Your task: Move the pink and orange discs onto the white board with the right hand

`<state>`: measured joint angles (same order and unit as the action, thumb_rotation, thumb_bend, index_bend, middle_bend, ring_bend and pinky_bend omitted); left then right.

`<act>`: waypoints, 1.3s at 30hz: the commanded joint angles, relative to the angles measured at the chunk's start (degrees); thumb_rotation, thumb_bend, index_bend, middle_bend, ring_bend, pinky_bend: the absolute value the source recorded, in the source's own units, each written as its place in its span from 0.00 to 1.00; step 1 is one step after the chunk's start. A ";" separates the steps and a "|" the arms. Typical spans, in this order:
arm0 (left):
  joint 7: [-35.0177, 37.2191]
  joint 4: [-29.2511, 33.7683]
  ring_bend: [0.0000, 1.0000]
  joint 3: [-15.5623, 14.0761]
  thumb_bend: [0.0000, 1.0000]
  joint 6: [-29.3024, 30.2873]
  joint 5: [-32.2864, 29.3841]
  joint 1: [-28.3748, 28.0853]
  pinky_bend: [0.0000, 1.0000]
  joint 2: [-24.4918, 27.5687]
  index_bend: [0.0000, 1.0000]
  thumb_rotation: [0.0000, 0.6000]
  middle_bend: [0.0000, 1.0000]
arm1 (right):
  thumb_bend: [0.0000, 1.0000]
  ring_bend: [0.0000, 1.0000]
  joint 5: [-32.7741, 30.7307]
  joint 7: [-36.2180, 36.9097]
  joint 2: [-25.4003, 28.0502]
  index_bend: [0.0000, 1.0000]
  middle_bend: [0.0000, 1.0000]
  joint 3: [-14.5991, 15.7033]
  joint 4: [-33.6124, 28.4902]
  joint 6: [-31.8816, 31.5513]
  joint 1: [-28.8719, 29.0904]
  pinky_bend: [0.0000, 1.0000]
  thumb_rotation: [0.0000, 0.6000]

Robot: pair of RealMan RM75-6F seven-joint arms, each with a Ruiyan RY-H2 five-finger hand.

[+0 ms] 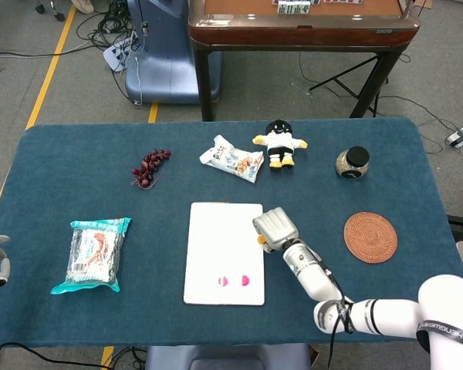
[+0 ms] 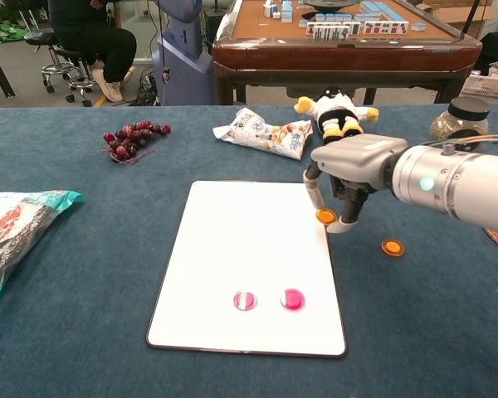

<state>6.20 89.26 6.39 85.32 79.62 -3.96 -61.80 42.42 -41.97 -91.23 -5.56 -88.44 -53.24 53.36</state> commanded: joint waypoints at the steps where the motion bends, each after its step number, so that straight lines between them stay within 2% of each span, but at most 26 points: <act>1: 0.19 -0.01 0.44 0.08 0.49 0.03 -0.16 0.07 0.59 0.11 0.40 1.00 0.52 | 0.23 1.00 -0.56 -0.49 -1.00 0.53 1.00 -0.59 0.46 0.17 0.85 1.00 1.00; 5: 0.67 -0.06 0.44 0.21 0.49 0.09 -0.38 0.18 0.59 0.29 0.40 1.00 0.52 | 0.22 1.00 -1.02 -0.64 -3.04 0.53 1.00 -1.38 1.76 0.47 2.07 1.00 1.00; 9: 0.93 -0.04 0.44 0.20 0.49 0.08 -0.34 0.22 0.59 0.41 0.40 1.00 0.52 | 0.16 1.00 -0.87 -0.02 -5.10 0.49 1.00 -1.83 3.42 0.95 2.81 1.00 1.00; 12: 1.08 0.03 0.44 0.21 0.49 0.24 -0.23 0.29 0.59 0.50 0.40 1.00 0.52 | 0.11 1.00 -0.83 0.12 -6.21 0.42 1.00 -1.84 4.52 1.27 3.24 1.00 1.00; 16: 1.41 0.13 0.44 0.27 0.49 0.22 -0.39 0.37 0.59 0.69 0.40 1.00 0.52 | 0.05 1.00 -0.38 0.47 -6.81 0.24 1.00 -1.73 5.29 1.05 3.31 1.00 1.00; 20: 1.57 0.12 0.44 0.32 0.49 0.26 -0.40 0.39 0.59 0.76 0.40 1.00 0.52 | 0.04 1.00 0.15 1.02 -6.00 0.19 1.00 -1.57 4.77 0.54 2.87 1.00 1.00; 23: 1.42 0.15 0.44 0.26 0.49 0.23 -0.26 0.35 0.59 0.70 0.40 1.00 0.52 | 0.05 1.00 0.71 0.99 -4.08 0.20 1.00 -0.96 2.98 0.01 2.29 1.00 1.00; 29: 0.78 0.15 0.44 0.11 0.49 -0.01 -0.09 0.18 0.59 0.43 0.40 1.00 0.52 | 0.15 1.00 0.72 -0.54 1.27 0.31 1.00 1.14 -2.17 -2.47 0.45 1.00 1.00; 39: 0.04 0.24 0.44 -0.03 0.49 -0.20 0.32 -0.13 0.59 0.07 0.40 1.00 0.52 | 0.18 1.00 2.59 -1.56 8.61 0.32 1.00 6.40 -8.59 -6.18 -4.00 1.00 1.00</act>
<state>6.24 89.50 6.36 85.12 79.94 -4.09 -61.73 44.57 -43.31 -83.19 0.19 -96.46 -58.97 49.94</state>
